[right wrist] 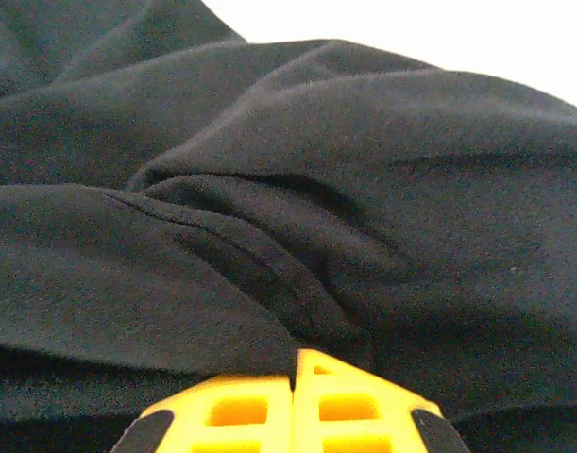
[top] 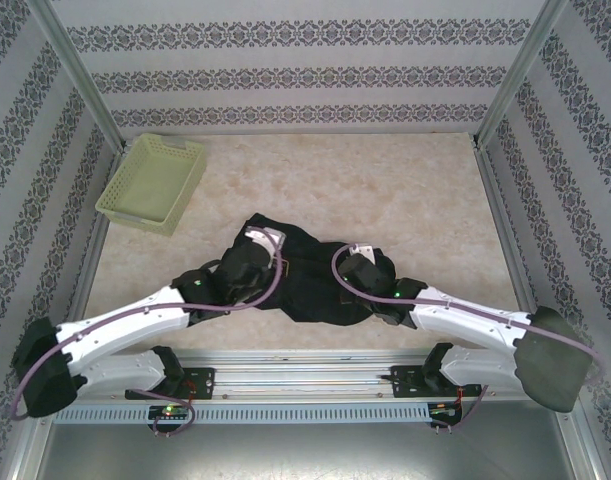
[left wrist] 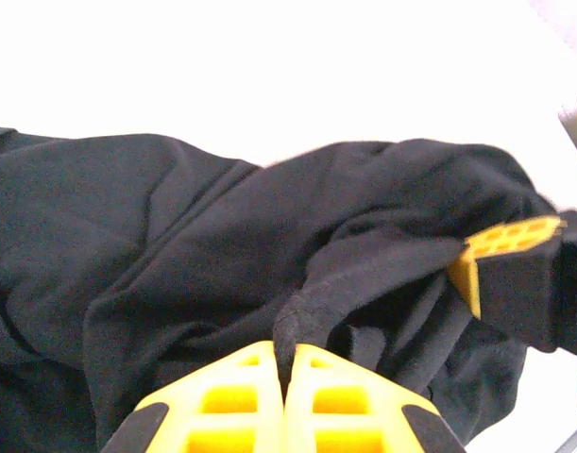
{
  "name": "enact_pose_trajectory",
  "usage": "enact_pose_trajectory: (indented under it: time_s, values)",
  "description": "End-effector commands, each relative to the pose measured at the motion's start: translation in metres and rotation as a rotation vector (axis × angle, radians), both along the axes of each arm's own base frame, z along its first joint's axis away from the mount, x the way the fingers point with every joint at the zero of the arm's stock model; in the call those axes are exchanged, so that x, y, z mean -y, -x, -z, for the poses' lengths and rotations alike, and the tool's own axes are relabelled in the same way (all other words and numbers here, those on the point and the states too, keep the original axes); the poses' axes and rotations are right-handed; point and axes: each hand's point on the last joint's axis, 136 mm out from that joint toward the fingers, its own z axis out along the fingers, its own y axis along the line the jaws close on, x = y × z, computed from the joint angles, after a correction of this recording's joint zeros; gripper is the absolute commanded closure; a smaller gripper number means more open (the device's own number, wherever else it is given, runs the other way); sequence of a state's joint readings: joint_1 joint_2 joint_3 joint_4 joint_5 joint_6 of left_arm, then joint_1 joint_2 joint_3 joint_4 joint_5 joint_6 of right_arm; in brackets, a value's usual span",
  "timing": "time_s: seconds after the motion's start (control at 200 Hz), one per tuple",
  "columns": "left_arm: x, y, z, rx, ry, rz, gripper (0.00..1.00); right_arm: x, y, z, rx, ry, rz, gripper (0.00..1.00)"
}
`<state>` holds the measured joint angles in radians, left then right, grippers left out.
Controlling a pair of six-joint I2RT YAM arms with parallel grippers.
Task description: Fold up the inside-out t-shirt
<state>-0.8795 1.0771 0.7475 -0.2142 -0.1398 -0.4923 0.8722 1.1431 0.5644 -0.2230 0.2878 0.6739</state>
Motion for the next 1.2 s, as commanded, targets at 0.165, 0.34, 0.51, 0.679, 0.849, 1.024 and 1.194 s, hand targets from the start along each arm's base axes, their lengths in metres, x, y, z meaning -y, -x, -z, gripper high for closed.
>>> enact_pose_trajectory:
  time_s: [0.165,0.34,0.51,0.679,0.849,1.024,1.194]
  values:
    - [-0.012,-0.008,-0.001,-0.055,0.247,-0.042,1.00,-0.002,0.007,-0.005,0.044,-0.060,-0.065,1.00]
    - [0.010,-0.004,0.016,-0.126,0.238,0.054,1.00,0.001,0.005,-0.017,0.056,-0.026,-0.065,0.79]
    - [0.020,0.001,0.032,-0.160,0.196,0.094,1.00,-0.024,0.017,-0.046,0.097,-0.086,-0.178,0.67]
    - [0.021,0.003,0.035,-0.153,0.192,0.104,1.00,-0.066,0.028,-0.043,0.034,-0.192,-0.278,0.67]
    - [0.019,0.006,0.035,-0.152,0.195,0.103,1.00,-0.085,0.026,-0.018,-0.035,-0.156,-0.298,0.69]
    - [0.015,0.009,0.036,-0.146,0.190,0.101,1.00,-0.069,-0.002,-0.003,-0.038,-0.027,-0.177,0.70]
    - [0.010,0.008,0.037,-0.132,0.190,0.084,1.00,-0.054,-0.036,0.000,-0.021,-0.023,-0.113,0.68]
